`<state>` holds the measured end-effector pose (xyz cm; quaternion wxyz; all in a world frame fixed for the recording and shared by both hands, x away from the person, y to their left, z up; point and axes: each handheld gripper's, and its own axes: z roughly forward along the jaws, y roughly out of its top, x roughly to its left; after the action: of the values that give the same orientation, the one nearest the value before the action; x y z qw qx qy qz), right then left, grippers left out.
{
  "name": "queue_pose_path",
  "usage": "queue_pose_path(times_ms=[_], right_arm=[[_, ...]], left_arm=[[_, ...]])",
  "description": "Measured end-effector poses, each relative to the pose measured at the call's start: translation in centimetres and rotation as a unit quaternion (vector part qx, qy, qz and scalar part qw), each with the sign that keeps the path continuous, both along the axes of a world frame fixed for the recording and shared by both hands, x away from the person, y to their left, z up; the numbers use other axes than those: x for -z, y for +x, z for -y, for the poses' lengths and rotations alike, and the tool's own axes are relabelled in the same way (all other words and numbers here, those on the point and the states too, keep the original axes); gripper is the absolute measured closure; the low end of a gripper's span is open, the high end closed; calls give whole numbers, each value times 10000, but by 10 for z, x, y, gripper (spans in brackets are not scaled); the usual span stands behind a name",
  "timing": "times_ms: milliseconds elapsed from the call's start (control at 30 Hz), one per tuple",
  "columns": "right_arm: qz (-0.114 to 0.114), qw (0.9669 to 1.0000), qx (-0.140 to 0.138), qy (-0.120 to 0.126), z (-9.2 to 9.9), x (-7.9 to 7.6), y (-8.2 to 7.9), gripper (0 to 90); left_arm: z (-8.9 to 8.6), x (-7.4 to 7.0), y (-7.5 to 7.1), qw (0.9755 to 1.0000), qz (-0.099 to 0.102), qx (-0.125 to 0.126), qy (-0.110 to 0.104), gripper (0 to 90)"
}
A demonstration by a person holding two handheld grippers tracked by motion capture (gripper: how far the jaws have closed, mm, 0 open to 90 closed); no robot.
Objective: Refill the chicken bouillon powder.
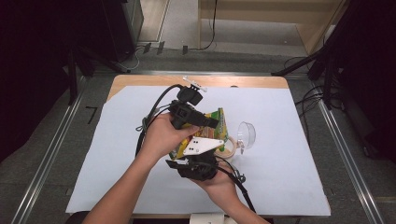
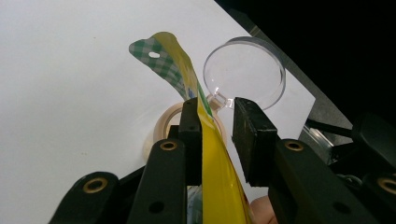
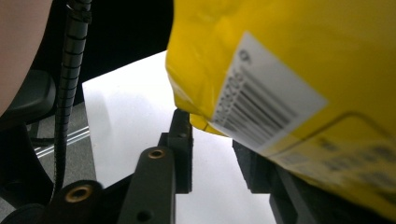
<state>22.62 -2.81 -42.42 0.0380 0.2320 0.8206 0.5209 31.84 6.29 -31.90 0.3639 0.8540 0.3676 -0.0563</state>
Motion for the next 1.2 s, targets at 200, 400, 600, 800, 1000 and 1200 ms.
queue_pose_path(times_ms=[200, 400, 600, 800, 1000, 1200], right_arm=[[3, 10000, -17, 5, 0, 0, 0, 705], [5, 10000, -12, 1, 2, 0, 0, 705], [41, 10000, 9, -24, 3, 0, -1, 706], [-2, 10000, 0, -45, 3, 0, -1, 705], [-46, 10000, -15, -11, 3, -1, -2, 701], [-62, 10000, -45, -2, 3, -1, -3, 688]], left_arm=[[-1, 0, 0, 10000, -7, 1, -8, 744], [1, 1, 2, 10000, -79, 33, -27, 742], [2, 1, 3, 9999, -132, 78, -71, 742], [2, 2, 2, 9999, -148, 78, -3, 743], [2, 1, 2, 9998, -196, 53, -31, 743], [1, 2, 3, 9997, -243, 57, -51, 742]])
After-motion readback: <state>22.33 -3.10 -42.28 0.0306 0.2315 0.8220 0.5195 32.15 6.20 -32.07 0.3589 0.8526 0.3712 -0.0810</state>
